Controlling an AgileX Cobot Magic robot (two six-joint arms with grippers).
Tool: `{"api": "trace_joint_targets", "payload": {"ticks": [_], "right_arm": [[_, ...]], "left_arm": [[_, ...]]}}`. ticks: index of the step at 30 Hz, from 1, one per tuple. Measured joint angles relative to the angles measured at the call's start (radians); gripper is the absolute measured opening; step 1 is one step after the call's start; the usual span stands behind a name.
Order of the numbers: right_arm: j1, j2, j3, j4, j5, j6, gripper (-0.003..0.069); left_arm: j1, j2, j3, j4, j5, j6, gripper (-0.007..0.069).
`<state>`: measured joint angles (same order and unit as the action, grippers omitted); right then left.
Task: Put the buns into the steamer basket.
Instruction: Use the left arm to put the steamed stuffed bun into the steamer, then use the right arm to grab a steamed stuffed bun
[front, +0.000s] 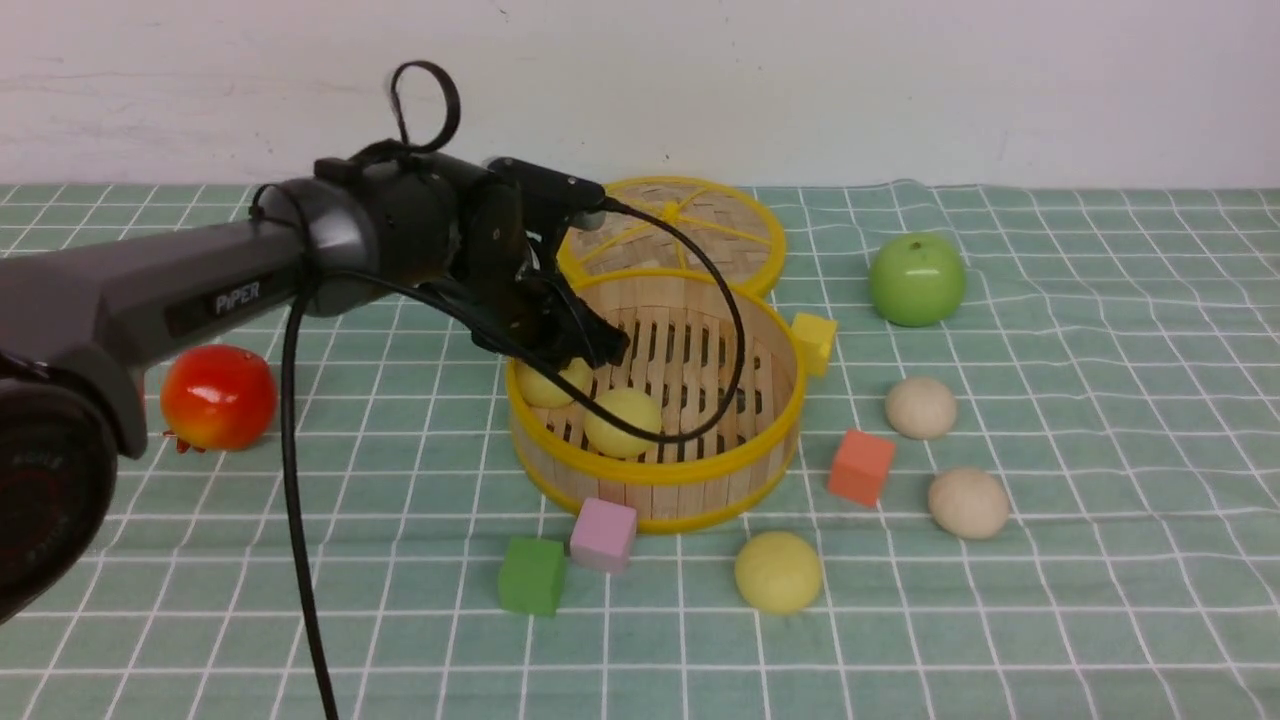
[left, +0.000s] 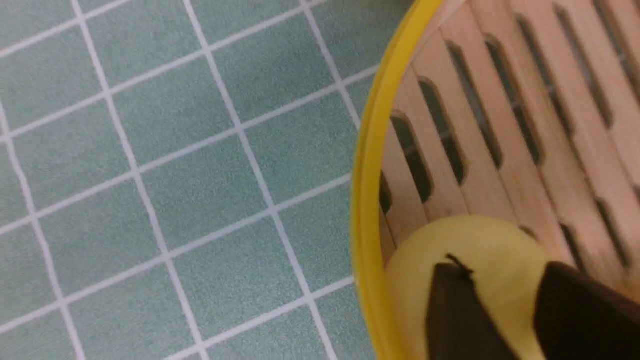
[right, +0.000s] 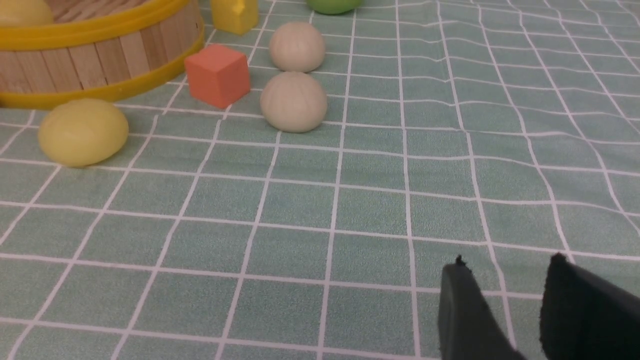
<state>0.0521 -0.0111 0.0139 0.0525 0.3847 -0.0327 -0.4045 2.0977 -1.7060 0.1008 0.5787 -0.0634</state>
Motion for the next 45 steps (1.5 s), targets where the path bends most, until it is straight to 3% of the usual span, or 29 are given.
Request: {"api": "trace_joint_targets", "payload": {"ticks": [3, 8, 15, 27, 29, 34, 45], "right_arm": [[0.000, 0.000, 0.000, 0.000, 0.000, 0.000, 0.0240], [0.000, 0.000, 0.000, 0.000, 0.000, 0.000, 0.0240], [0.000, 0.000, 0.000, 0.000, 0.000, 0.000, 0.0240], [0.000, 0.000, 0.000, 0.000, 0.000, 0.000, 0.0240], [0.000, 0.000, 0.000, 0.000, 0.000, 0.000, 0.0240], [0.000, 0.000, 0.000, -0.001, 0.000, 0.000, 0.0240], [0.000, 0.000, 0.000, 0.000, 0.000, 0.000, 0.0240]], "left_arm": [[-0.038, -0.063, 0.000, -0.010, 0.017, 0.000, 0.0351], [-0.157, -0.168, -0.008, -0.018, 0.066, 0.002, 0.0376], [-0.292, -0.125, -0.012, -0.136, 0.325, 0.007, 0.0247], [-0.308, -0.088, -0.009, -0.188, 0.375, 0.027, 0.0224], [-0.308, -0.170, 0.013, -0.187, 0.409, 0.018, 0.0149], [-0.308, -0.411, 0.190, -0.161, 0.338, -0.031, -0.0014], [-0.308, -1.078, 0.776, -0.184, -0.072, -0.105, -0.0014]]}}
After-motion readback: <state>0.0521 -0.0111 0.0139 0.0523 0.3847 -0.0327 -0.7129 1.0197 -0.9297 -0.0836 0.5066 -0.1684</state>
